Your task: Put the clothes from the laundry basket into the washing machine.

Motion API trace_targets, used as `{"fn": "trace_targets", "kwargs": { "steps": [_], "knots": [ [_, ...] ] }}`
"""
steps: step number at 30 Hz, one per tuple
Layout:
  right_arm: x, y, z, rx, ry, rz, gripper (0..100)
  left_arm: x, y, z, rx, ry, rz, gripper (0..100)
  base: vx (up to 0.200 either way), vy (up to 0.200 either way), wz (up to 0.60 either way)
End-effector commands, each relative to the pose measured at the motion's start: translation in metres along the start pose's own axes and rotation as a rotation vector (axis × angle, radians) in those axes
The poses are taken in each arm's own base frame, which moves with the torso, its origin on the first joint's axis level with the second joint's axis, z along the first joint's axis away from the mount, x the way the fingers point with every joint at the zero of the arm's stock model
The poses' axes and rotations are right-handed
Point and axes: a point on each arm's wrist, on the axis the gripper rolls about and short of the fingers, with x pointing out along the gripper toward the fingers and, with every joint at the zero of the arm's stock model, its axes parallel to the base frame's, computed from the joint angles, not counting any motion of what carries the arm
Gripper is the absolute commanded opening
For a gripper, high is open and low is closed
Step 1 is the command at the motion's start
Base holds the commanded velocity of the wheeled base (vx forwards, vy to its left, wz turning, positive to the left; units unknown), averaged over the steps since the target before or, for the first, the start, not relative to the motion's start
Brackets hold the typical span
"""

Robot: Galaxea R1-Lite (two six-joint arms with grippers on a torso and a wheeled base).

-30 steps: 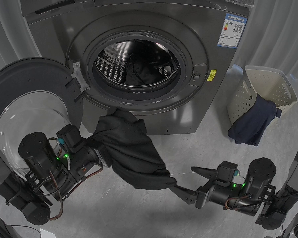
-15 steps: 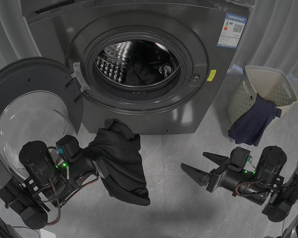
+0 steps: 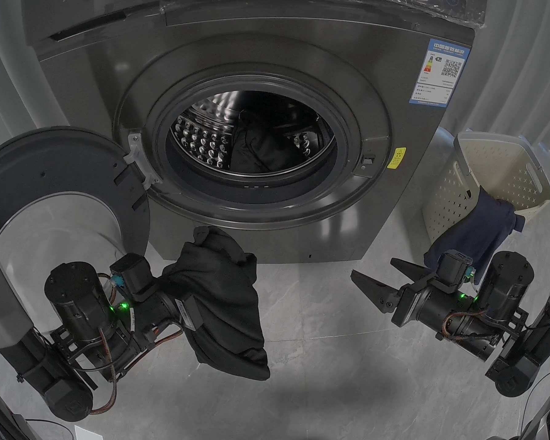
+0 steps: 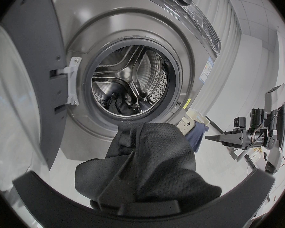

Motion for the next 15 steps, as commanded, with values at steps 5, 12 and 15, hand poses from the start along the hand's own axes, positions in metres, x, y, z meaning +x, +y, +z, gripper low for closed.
{"fn": "trace_targets", "kwargs": {
  "steps": [5, 12, 15],
  "knots": [
    [0.001, 0.003, -0.001, -0.002, 0.005, 0.011, 100, 0.005, -0.001, -0.003, 0.0, 0.009, -0.008, 0, 0.2, 0.0, 0.0],
    [-0.02, 0.018, -0.027, -0.003, 0.147, 0.078, 100, 0.018, -0.012, -0.004, 0.0, -0.007, -0.055, 0, 0.2, 0.0, 0.0],
    [-0.04, 0.033, -0.042, -0.013, 0.245, 0.165, 100, 0.028, -0.016, -0.007, 0.0, -0.01, -0.068, 0, 0.2, 0.0, 0.0]
  ]
}}
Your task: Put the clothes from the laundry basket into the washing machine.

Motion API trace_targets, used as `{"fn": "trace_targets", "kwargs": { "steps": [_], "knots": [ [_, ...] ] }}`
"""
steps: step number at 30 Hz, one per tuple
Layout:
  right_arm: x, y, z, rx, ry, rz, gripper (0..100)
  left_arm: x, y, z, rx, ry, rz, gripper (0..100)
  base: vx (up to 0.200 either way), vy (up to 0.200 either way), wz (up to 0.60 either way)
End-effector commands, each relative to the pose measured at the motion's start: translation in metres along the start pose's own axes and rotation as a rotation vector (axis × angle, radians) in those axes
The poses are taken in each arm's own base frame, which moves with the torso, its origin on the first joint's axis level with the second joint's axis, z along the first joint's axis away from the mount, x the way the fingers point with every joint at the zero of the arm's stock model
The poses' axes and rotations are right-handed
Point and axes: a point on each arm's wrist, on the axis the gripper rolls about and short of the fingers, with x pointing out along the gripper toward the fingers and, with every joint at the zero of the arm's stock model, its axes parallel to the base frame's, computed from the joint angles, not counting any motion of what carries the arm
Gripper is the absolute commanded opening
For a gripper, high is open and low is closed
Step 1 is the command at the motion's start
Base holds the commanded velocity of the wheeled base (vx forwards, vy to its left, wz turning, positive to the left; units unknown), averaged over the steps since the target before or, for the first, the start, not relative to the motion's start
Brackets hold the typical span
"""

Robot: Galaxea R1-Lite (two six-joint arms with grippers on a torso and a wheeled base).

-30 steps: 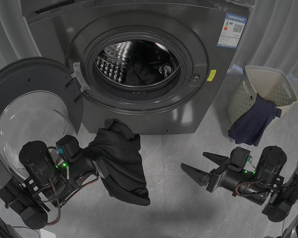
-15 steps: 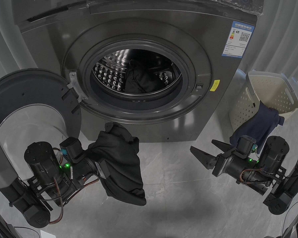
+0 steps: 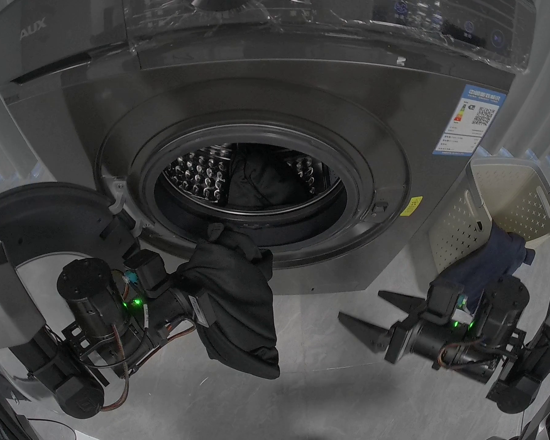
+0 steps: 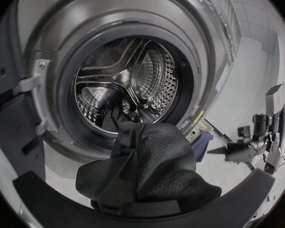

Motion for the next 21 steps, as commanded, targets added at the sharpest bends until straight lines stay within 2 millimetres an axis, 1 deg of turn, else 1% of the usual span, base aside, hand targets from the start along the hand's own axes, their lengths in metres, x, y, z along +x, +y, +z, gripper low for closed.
{"fn": "trace_targets", "kwargs": {
  "steps": [1, 2, 3, 4, 6, 9, 11, 12, 13, 16, 17, 18, 19, 21],
  "knots": [
    [-0.021, 0.019, -0.023, -0.012, 0.13, 0.096, 100, 0.021, -0.008, -0.005, -0.002, -0.012, -0.024, 0, 0.2, 0.0, 0.0],
    [-0.031, 0.026, -0.031, -0.023, 0.184, 0.14, 100, 0.026, -0.008, -0.005, -0.002, -0.018, -0.027, 0, 0.2, 0.0, 0.0],
    [-0.033, 0.027, -0.034, -0.027, 0.199, 0.148, 100, 0.028, -0.008, -0.005, -0.004, -0.023, -0.026, 0, 0.2, 0.0, 0.0],
    [-0.038, 0.031, -0.038, -0.031, 0.222, 0.164, 100, 0.034, -0.009, -0.004, -0.006, -0.035, -0.033, 0, 0.0, 0.0, 0.0],
    [-0.042, 0.035, -0.041, -0.039, 0.242, 0.188, 100, 0.042, -0.01, -0.004, -0.005, -0.047, -0.036, 0, 0.0, 0.0, 0.0],
    [-0.044, 0.042, -0.042, -0.045, 0.245, 0.219, 100, 0.05, -0.013, -0.012, 0.002, -0.031, -0.049, 0, 0.0, 0.0, 0.0],
    [-0.045, 0.045, -0.042, -0.05, 0.244, 0.238, 100, 0.06, -0.014, -0.019, 0.028, -0.027, -0.054, 0, 0.0, 0.0, 0.0],
    [-0.046, 0.046, -0.042, -0.051, 0.245, 0.242, 100, 0.07, -0.015, -0.022, 0.035, -0.038, -0.053, 0, 0.0, 0.0, 0.0],
    [-0.046, 0.046, -0.042, -0.051, 0.245, 0.241, 100, 0.072, -0.015, -0.022, 0.034, -0.043, -0.052, 0, 0.0, 0.0, 0.0],
    [-0.045, 0.046, -0.042, -0.051, 0.246, 0.241, 100, 0.101, -0.014, -0.02, 0.032, -0.11, -0.046, 0, 0.0, 0.0, 0.0],
    [-0.045, 0.046, -0.042, -0.051, 0.248, 0.24, 100, 0.106, -0.014, -0.02, 0.031, -0.124, -0.044, 0, 0.0, 0.0, 0.0],
    [-0.045, 0.046, -0.043, -0.052, 0.248, 0.241, 100, 0.119, -0.012, -0.019, 0.033, -0.151, -0.031, 0, 0.0, 0.0, 0.0],
    [-0.045, 0.046, -0.043, -0.052, 0.248, 0.241, 100, 0.128, -0.007, -0.019, 0.035, -0.166, -0.002, 0, 0.0, 0.0, 0.0],
    [-0.045, 0.046, -0.043, -0.052, 0.252, 0.239, 100, 0.139, 0.002, -0.018, 0.037, -0.178, 0.035, 0, 0.0, 0.0, 0.0]
  ]
}}
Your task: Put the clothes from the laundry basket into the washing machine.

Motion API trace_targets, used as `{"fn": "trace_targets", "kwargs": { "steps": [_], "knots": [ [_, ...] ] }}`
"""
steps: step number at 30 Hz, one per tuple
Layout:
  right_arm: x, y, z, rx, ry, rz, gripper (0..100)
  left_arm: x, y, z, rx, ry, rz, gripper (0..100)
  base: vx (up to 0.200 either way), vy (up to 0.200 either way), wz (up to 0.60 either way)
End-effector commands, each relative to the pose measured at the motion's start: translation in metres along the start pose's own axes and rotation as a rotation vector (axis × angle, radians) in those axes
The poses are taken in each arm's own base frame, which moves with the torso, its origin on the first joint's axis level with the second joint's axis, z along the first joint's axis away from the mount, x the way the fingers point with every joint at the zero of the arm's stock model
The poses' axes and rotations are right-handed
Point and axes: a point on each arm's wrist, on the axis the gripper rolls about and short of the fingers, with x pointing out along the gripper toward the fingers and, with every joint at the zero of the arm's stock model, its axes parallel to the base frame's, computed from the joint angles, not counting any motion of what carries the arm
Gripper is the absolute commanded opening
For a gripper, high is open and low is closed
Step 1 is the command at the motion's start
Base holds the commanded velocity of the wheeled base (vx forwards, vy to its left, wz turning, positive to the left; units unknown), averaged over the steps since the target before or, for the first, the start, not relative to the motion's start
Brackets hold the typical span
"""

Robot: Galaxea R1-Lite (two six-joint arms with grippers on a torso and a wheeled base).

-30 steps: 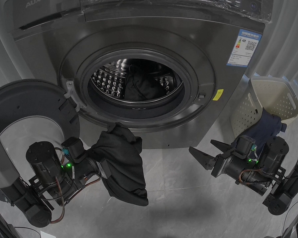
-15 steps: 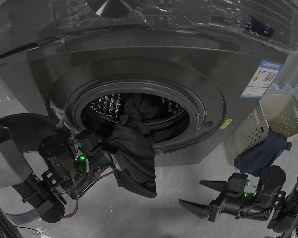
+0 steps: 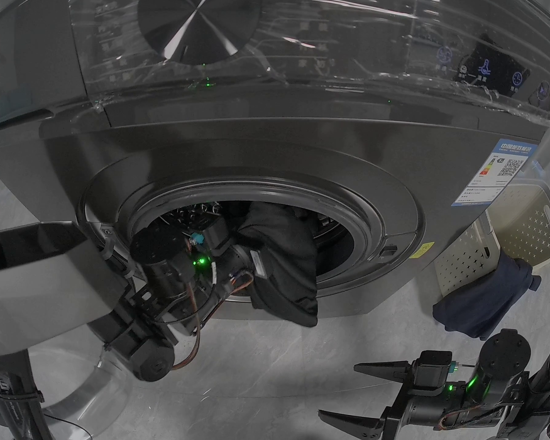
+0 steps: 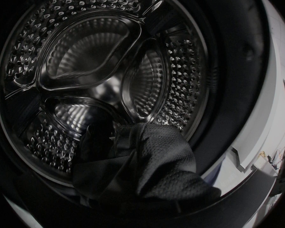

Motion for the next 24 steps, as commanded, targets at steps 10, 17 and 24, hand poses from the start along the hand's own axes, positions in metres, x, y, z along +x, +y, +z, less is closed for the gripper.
{"fn": "trace_targets", "kwargs": {
  "steps": [10, 17, 24],
  "knots": [
    [-0.001, 0.0, -0.006, 0.001, 0.03, -0.004, 100, 0.078, 0.037, -0.027, 0.017, -0.106, 0.16, 0, 0.0, 0.0, 0.0],
    [0.001, 0.0, -0.008, 0.0, 0.043, -0.005, 100, 0.112, 0.06, 0.006, 0.014, -0.184, 0.248, 0, 0.0, 0.0, 0.0],
    [0.001, 0.0, -0.008, 0.0, 0.043, -0.003, 100, 0.125, 0.065, 0.023, 0.003, -0.196, 0.262, 0, 0.0, 0.0, 0.0]
  ]
}}
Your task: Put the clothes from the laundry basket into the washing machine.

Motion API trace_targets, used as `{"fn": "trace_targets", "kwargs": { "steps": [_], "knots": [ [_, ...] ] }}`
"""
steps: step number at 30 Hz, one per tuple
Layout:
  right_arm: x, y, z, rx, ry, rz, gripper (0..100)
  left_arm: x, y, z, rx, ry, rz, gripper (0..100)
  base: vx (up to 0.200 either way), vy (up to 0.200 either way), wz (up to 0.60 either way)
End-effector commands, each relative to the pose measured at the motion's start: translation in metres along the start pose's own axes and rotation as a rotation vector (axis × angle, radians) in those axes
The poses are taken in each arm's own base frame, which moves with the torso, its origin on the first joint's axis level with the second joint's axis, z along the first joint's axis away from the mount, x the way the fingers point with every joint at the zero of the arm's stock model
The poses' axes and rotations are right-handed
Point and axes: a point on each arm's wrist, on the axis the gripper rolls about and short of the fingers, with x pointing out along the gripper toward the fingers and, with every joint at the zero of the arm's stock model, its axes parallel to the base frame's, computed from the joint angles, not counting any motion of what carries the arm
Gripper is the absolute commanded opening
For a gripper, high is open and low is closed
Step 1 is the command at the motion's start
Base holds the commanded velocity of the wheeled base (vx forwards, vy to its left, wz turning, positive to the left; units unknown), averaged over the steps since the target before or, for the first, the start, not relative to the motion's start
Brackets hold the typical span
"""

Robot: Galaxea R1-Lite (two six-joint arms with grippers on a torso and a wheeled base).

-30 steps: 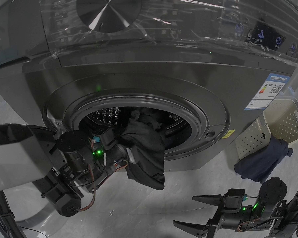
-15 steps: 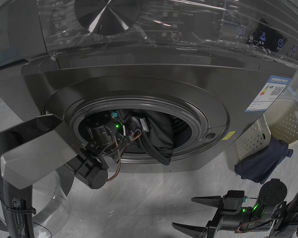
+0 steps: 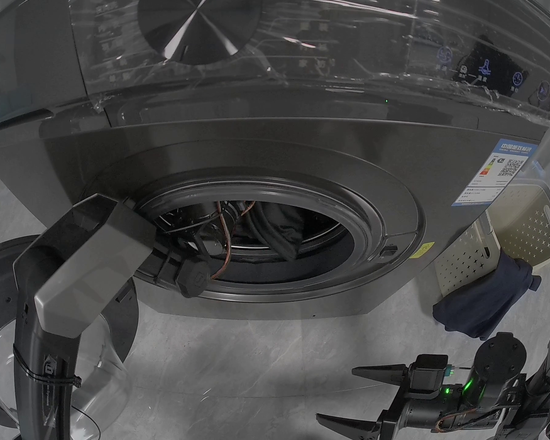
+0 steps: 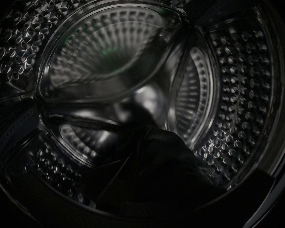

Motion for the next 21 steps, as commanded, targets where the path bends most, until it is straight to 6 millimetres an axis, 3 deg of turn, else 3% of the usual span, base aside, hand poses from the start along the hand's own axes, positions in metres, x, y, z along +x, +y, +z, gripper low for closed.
{"fn": "trace_targets", "kwargs": {
  "steps": [1, 2, 14, 16, 21],
  "knots": [
    [-0.002, -0.001, -0.004, 0.002, 0.023, -0.003, 100, 0.009, 0.005, 0.003, -0.011, -0.007, 0.025, 0, 0.0, 0.0, 0.0],
    [-0.002, -0.001, -0.004, 0.002, 0.023, -0.003, 100, 0.009, 0.005, 0.003, -0.011, -0.007, 0.025, 100, 0.0, 0.0, 0.0],
    [-0.001, -0.001, -0.005, 0.002, 0.029, -0.004, 100, -0.023, -0.009, -0.009, -0.012, 0.15, 0.003, 100, 0.0, 0.0, 0.0],
    [-0.001, 0.0, -0.006, 0.002, 0.032, -0.001, 100, -0.035, -0.017, -0.022, -0.002, 0.239, -0.032, 100, 0.0, 0.0, 0.0],
    [0.001, 0.001, -0.008, 0.0, 0.043, 0.005, 100, -0.04, -0.023, -0.053, 0.009, 0.329, -0.068, 100, 0.0, 0.0, 0.0]
  ]
}}
